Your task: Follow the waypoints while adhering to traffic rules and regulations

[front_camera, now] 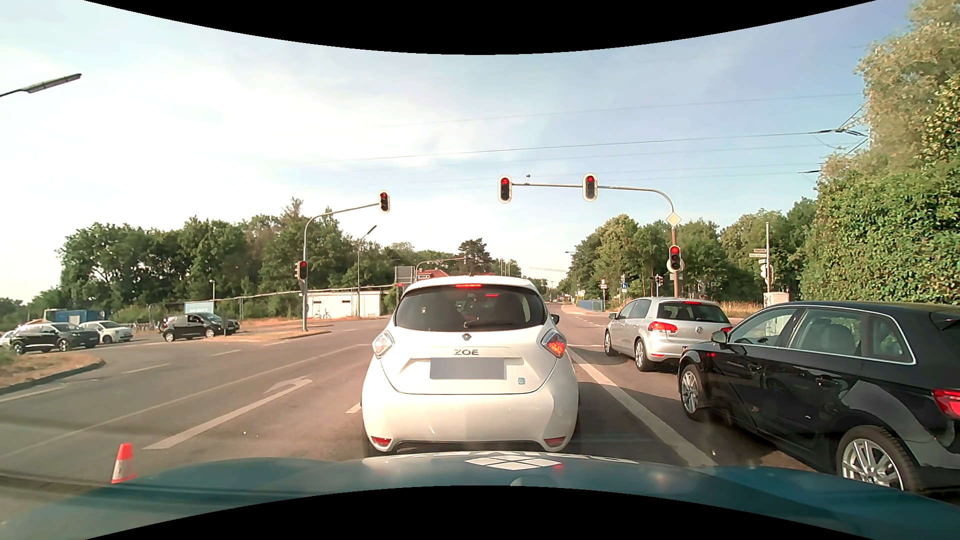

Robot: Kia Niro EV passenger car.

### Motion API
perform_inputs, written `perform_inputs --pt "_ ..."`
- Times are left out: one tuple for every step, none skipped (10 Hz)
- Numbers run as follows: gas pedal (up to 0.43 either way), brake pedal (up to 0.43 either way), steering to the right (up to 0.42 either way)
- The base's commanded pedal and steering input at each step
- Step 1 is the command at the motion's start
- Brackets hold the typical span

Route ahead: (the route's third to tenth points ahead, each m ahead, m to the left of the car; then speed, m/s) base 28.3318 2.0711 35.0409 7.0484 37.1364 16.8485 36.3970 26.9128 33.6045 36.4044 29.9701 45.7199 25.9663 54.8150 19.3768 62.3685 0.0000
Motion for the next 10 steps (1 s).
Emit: perform_inputs --pt "0.0 0.213 0.005" --pt "0.0 0.213 0.005" --pt "0.0 0.213 0.005" --pt "0.0 0.213 0.005" --pt "0.0 0.213 0.005" --pt "0.0 0.213 0.005" --pt "0.0 0.213 0.005" --pt "0.0 0.213 0.005" --pt "0.0 0.213 0.005" --pt "0.0 0.213 0.005"
